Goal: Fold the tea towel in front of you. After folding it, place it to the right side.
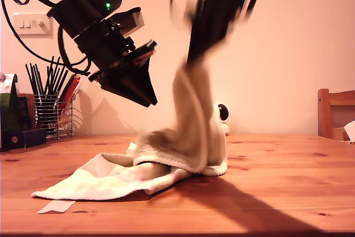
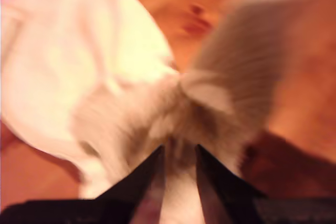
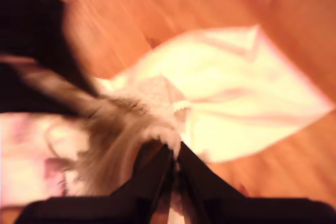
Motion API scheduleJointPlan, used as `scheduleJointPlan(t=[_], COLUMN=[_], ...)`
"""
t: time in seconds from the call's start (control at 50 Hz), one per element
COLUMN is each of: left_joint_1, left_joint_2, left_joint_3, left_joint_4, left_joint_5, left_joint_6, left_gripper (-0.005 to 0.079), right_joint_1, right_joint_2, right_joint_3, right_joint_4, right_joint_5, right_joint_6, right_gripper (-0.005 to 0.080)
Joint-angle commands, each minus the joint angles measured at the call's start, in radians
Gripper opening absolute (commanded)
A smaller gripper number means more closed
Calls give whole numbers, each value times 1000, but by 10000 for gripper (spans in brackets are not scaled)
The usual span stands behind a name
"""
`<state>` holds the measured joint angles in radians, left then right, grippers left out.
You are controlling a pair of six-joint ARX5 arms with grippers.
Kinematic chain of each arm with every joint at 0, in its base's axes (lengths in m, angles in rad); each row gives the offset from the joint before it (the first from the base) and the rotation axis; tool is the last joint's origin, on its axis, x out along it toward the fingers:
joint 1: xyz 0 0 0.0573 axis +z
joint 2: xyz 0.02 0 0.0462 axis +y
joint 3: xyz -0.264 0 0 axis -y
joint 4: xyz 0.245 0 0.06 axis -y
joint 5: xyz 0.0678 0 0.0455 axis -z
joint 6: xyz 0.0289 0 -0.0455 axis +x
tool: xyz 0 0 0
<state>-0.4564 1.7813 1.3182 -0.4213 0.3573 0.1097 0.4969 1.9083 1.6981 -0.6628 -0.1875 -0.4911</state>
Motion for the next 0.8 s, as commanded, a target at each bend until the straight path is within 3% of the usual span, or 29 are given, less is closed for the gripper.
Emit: scheduleJointPlan(t=[0.0,0.24,0.46,0.66,0.78], left_joint_1=[0,-42,-108,-216,-274], left_joint_2=[-48,-40,-37,14,72], left_joint_3=[-22,-22,-22,-22,-22], left_joint_4=[-27,-59,-34,27,83], left_joint_5=[45,119,119,-76,-194], left_joint_6=[3,-92,-137,-156,-159], left_gripper=[145,142,142,154,287], right_joint_1=[-11,-39,-155,-204,-204], right_joint_2=[26,60,60,60,60], right_joint_3=[-8,-7,4,4,4], right_joint_4=[37,159,222,177,171], right_joint_5=[-21,-41,-38,-26,-27], right_joint_6=[26,43,103,128,126], right_gripper=[-13,-13,-13,-13,-13])
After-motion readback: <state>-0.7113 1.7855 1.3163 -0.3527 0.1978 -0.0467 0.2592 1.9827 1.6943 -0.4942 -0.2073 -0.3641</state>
